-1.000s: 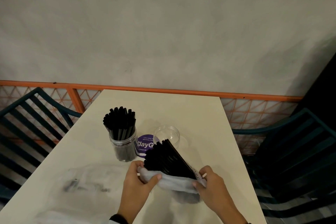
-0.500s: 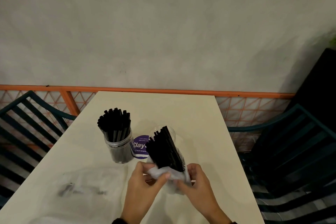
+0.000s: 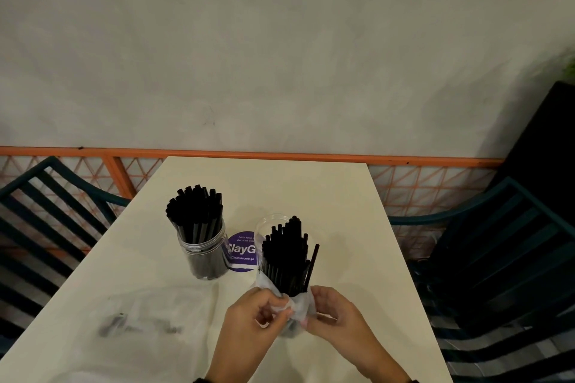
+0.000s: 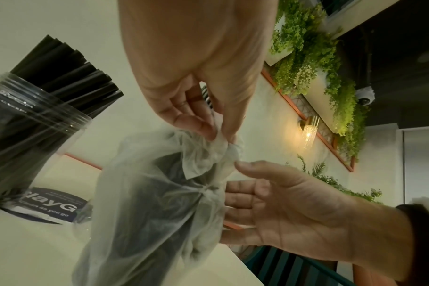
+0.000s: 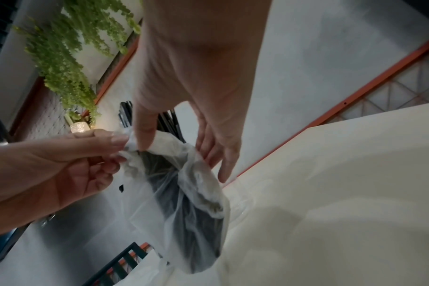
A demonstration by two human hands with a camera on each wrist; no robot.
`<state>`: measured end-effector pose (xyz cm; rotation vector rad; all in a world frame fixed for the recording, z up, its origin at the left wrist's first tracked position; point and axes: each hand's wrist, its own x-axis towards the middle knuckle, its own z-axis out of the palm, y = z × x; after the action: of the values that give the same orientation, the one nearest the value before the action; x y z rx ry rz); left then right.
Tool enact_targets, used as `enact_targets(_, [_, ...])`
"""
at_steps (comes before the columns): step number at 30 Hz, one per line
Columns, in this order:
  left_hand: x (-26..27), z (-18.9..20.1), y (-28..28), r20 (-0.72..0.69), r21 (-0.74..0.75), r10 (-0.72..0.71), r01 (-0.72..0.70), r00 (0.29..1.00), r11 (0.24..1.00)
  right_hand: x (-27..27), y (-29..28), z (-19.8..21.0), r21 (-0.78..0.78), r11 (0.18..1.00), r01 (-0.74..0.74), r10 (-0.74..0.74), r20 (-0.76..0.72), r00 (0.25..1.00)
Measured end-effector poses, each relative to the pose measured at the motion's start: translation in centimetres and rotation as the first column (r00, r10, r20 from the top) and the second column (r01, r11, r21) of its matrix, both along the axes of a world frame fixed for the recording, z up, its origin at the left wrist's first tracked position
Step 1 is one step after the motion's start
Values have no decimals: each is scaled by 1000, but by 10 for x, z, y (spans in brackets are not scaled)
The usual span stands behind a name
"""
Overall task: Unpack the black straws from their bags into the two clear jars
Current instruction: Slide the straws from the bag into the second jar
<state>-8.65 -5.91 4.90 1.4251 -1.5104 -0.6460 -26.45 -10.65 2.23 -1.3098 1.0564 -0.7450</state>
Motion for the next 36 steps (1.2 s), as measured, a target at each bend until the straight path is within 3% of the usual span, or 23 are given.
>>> enact_targets(3, [-2,-2,-1,53,-30,-5,7,999,1000,-2,1,3,11,998,-67,67,-6,998])
enact_targets(6, [-5,-2,-1,82,-47,-31,35,996,998,0,2,1,-56,998,-8,6,-25,1000])
enact_targets(13, [-5,-8,0,116,65,-145,138,983,988,-8,-1,-1,-73,995,-66,64,-34,997])
enact_targets(16, [-7,-7,1,107,109,-204,193,973,975,-10,-8,-4,-91,996,-13,6,-77,997])
enact_targets(19, [-8,-7,3,263,124,-325,302,908,945,-10,-10,-9,-127,991,30,-47,-136,990])
enact_targets(21, [-9,5,2,349,8,-232,244,908,970,-10,-8,-10,-151,988,36,-60,-160,985])
enact_targets(22, [-10,13,1,380,-156,-106,177,919,972,-10,-7,-10,-164,986,32,-60,-167,984])
enact_targets(24, [-15,31,-3,390,-451,131,65,912,890,-11,-6,-10,-191,981,15,-51,-181,982])
enact_targets(25, [-17,42,-7,380,-493,180,35,908,869,-10,-6,-10,-209,978,-4,-39,-198,979])
enact_targets(27, [-20,56,-19,420,-435,190,13,887,901,-9,-6,-11,-262,963,-66,-4,-256,967])
enact_targets(29, [-23,55,-33,519,-249,116,20,847,968,-6,-7,-13,-295,947,-129,33,-309,950])
enact_targets(32, [-24,46,-45,737,-34,2,34,676,999,-1,-7,-21,-284,941,-182,63,-382,922])
enact_targets(34, [-22,45,-48,744,-31,-27,74,667,997,-1,-7,-27,-257,952,-165,56,-383,922])
enact_targets(36, [-21,48,-51,712,-72,-46,138,701,988,-2,-10,-29,-215,964,-154,64,-377,924])
